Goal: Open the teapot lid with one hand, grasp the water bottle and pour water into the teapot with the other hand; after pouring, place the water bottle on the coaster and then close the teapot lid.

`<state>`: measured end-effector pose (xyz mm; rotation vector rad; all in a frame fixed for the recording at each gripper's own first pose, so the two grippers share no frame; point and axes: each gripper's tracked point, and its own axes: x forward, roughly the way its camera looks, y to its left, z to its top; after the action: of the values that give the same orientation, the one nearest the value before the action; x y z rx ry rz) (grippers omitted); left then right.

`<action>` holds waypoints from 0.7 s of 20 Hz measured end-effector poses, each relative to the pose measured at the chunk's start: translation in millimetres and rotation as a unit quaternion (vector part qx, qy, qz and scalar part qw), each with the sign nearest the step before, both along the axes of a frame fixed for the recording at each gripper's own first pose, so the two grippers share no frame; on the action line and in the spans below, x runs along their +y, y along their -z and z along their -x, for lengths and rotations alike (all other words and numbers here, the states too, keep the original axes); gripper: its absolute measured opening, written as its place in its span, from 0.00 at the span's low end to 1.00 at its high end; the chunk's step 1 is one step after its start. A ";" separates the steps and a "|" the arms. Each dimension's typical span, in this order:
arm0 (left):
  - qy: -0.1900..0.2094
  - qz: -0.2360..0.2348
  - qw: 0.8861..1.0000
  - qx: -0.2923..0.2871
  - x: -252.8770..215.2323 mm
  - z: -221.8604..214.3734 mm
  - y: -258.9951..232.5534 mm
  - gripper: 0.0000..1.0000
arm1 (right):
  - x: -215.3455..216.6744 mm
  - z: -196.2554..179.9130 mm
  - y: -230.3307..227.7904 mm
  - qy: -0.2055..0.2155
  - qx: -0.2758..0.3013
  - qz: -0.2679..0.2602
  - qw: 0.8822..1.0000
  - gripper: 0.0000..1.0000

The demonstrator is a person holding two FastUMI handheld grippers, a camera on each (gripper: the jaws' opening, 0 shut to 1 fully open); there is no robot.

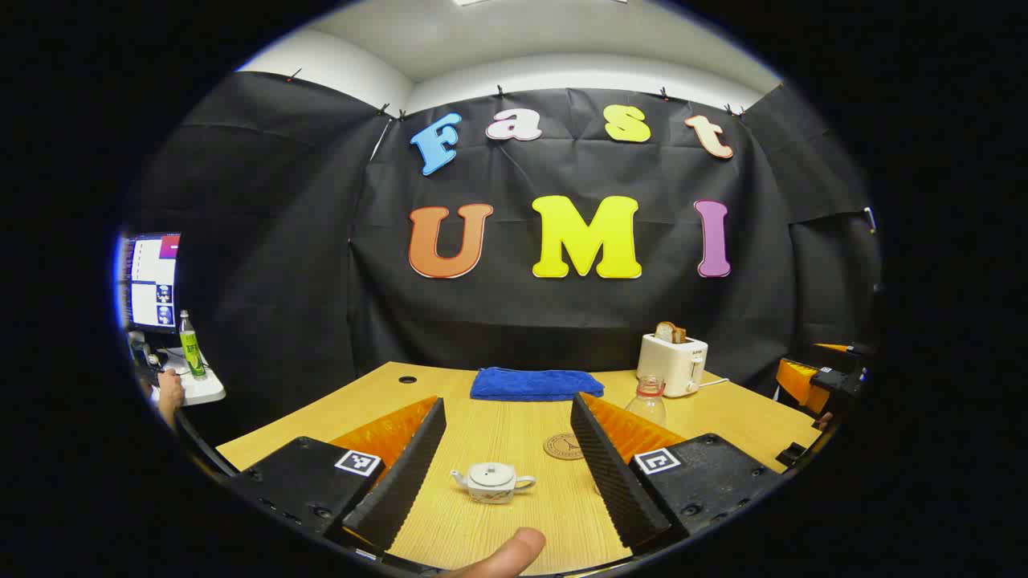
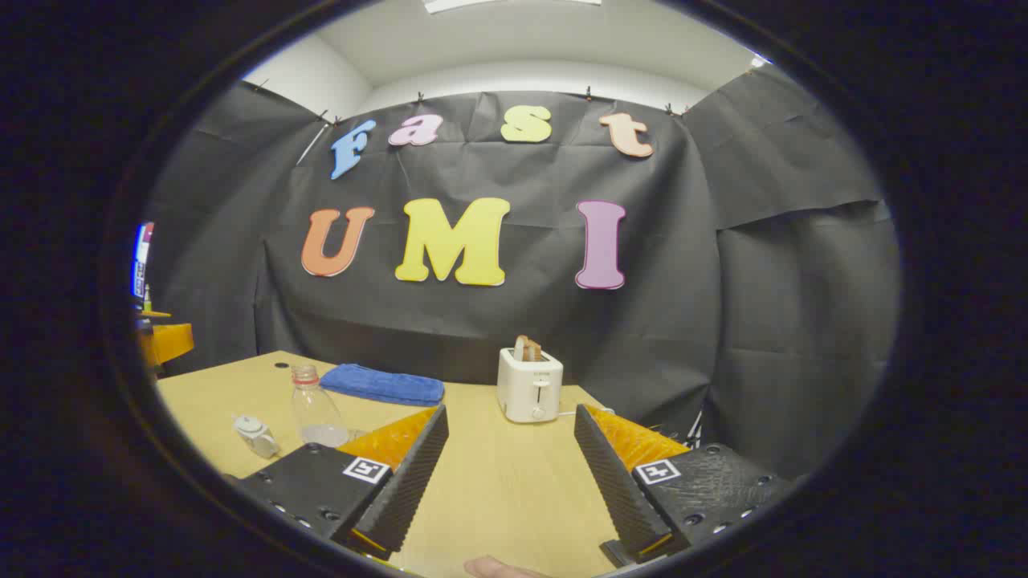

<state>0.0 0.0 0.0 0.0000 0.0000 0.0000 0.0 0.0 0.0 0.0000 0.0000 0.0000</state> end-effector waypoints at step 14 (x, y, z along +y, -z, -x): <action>-0.029 -0.014 0.999 0.011 19.4 -9.4 13.8 0.98 | 7.1 7.4 -7.5 -0.010 -0.017 -0.006 1.000 0.95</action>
<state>9.4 19.4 -13.8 0.0286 0.0224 0.0588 -7.4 7.1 7.5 0.0126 -0.0335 0.0190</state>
